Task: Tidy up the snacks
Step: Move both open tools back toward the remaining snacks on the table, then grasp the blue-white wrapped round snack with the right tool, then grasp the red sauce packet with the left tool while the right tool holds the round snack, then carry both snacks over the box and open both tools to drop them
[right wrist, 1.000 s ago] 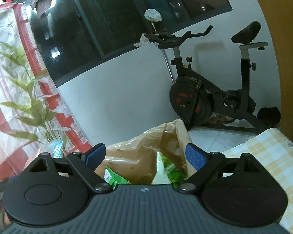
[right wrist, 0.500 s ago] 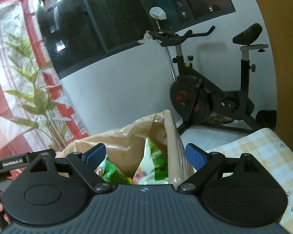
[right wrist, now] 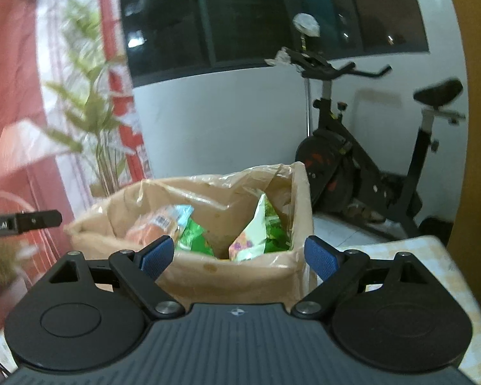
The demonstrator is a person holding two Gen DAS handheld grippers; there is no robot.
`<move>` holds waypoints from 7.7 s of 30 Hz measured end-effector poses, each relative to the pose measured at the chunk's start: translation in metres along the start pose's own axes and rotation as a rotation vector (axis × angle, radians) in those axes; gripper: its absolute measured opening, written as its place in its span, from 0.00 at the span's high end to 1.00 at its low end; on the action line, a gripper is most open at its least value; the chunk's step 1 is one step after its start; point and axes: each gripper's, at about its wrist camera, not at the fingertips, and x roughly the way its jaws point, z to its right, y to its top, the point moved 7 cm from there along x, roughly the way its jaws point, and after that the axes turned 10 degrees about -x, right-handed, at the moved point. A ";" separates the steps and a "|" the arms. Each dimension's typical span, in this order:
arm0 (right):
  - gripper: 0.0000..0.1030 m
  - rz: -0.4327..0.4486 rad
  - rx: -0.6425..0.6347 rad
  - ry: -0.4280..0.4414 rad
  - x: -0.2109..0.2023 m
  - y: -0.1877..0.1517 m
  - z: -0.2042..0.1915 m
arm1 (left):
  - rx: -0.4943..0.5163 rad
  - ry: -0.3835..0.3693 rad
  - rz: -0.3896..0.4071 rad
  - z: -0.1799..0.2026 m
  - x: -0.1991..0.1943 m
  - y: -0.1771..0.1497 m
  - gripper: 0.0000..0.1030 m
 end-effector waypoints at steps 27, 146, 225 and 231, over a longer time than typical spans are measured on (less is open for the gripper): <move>0.12 -0.071 -0.150 0.048 -0.008 -0.110 -0.030 | 0.047 0.012 -0.151 -0.004 -0.001 -0.119 0.13; 0.51 -0.256 -0.079 0.120 0.015 -0.211 -0.038 | 0.149 0.006 -0.383 0.003 0.036 -0.221 0.37; 0.51 -0.256 -0.127 0.124 0.013 -0.210 -0.046 | 0.107 -0.133 -0.310 0.012 0.015 -0.212 0.78; 0.52 -0.242 -0.133 0.121 0.011 -0.208 -0.047 | 0.090 -0.117 -0.275 0.008 0.009 -0.198 0.78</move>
